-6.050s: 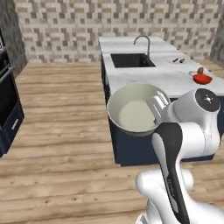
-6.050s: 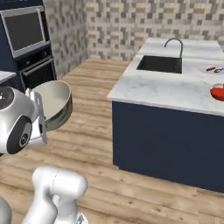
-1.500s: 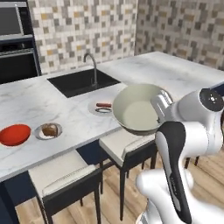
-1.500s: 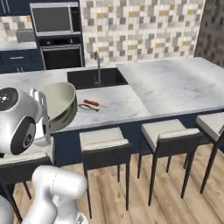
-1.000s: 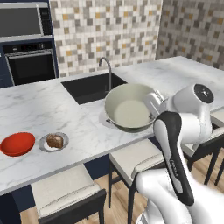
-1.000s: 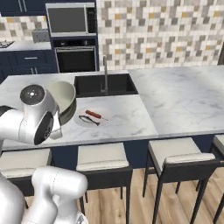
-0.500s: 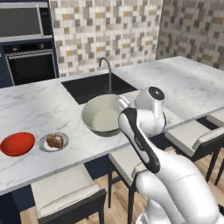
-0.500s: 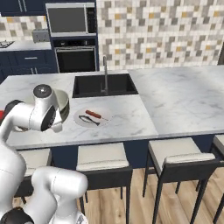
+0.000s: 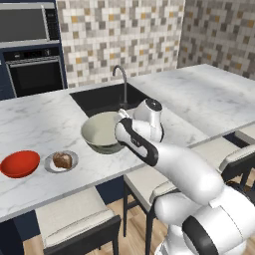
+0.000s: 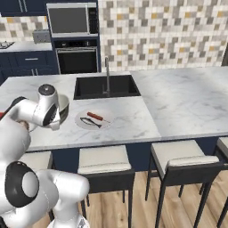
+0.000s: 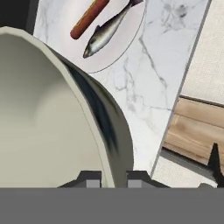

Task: Take the smaller bowl and place it next to the appetizer plate on the dining counter , and place the larger bowl next to the plate with cooked food.

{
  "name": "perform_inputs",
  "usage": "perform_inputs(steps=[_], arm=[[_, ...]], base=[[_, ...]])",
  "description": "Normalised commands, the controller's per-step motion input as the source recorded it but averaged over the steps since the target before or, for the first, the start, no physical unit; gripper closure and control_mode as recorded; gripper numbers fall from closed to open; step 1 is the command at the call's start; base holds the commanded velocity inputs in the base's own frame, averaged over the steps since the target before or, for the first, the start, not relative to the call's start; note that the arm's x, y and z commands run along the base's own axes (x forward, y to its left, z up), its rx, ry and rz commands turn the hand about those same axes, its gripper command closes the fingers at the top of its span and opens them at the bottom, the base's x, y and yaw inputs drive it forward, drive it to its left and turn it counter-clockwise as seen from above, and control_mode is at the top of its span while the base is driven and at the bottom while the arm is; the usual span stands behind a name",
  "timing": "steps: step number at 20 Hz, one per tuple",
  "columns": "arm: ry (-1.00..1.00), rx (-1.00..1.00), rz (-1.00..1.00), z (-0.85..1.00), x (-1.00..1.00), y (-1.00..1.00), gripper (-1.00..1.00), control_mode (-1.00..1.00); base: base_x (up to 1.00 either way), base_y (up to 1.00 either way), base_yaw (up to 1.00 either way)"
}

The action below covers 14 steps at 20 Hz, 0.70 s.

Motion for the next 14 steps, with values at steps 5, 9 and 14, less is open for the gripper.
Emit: perform_inputs(steps=[5, 9, 14], arm=[[0.0, 0.17, -0.07, -0.16, 0.14, 0.01, 1.0, -1.0], [0.0, 0.0, -0.04, -0.31, 0.69, 0.42, 1.0, -1.0], [0.04, 0.0, -0.02, -0.11, 0.58, 0.25, 1.0, -1.0]], base=[[0.0, 0.0, 0.0], [0.0, 0.0, 0.0], [0.0, 0.0, 0.0]])
